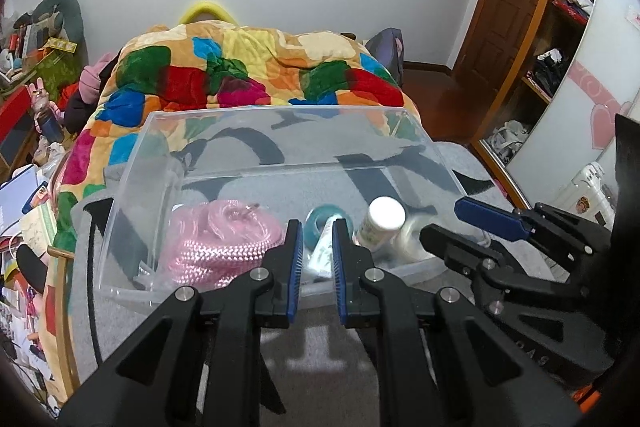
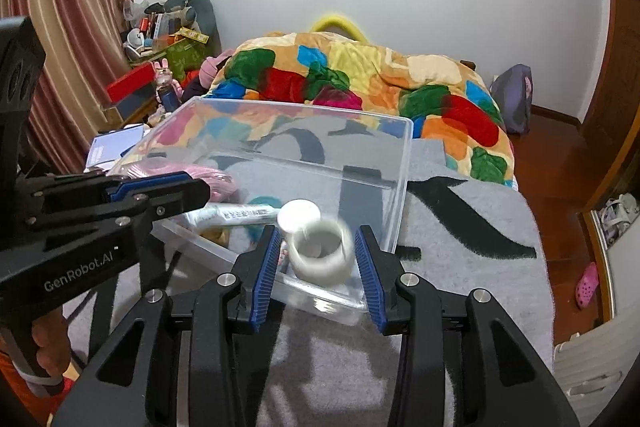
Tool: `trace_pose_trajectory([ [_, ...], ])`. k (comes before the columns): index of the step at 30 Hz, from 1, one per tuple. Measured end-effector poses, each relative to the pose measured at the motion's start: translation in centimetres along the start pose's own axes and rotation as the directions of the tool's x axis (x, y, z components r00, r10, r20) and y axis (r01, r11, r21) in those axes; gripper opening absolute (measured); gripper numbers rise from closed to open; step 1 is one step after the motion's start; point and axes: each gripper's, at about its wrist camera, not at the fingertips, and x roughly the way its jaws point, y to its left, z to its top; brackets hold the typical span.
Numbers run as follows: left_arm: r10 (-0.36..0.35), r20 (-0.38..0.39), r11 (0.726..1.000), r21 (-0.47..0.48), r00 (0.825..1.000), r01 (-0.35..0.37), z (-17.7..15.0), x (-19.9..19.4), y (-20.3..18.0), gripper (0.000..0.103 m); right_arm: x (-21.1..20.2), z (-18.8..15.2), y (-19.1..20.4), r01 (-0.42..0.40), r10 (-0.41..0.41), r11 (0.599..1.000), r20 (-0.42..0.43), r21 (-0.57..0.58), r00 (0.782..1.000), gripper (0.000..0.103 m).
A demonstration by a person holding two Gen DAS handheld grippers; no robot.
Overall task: Organize objects
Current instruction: 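Lower the toothpaste tube and white tape roll into the box and release both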
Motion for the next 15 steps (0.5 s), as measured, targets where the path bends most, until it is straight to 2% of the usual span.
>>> trace_pose_trajectory([
  [8,-0.014,0.035,1.0,-0.005,0.999,0.015,-0.9,-2.4,0.4,0.012,-2.3,-0.2,0.6,-0.017,0.018,1.0,0.041,-0.013,0.999,0.037],
  [10,-0.014,0.044,1.0,-0.003,0.999,0.015,-1.3,-3.1,0.5,0.013,-2.9,-0.3,0.9,-0.022,0.023,1.0,0.048,-0.018,0.999,0.041],
  [13,-0.011,0.065,1.0,-0.001,0.998,0.012,-2.0,-4.3,0.8,0.022,-4.1,-0.6,1.3,-0.028,0.029,0.999,0.07,-0.025,0.997,0.052],
  [15,0.0,0.088,1.0,0.004,0.996,0.0,-2.5,-5.2,0.8,0.035,-4.9,-1.0,1.7,-0.026,0.029,0.999,0.086,-0.032,0.996,0.056],
])
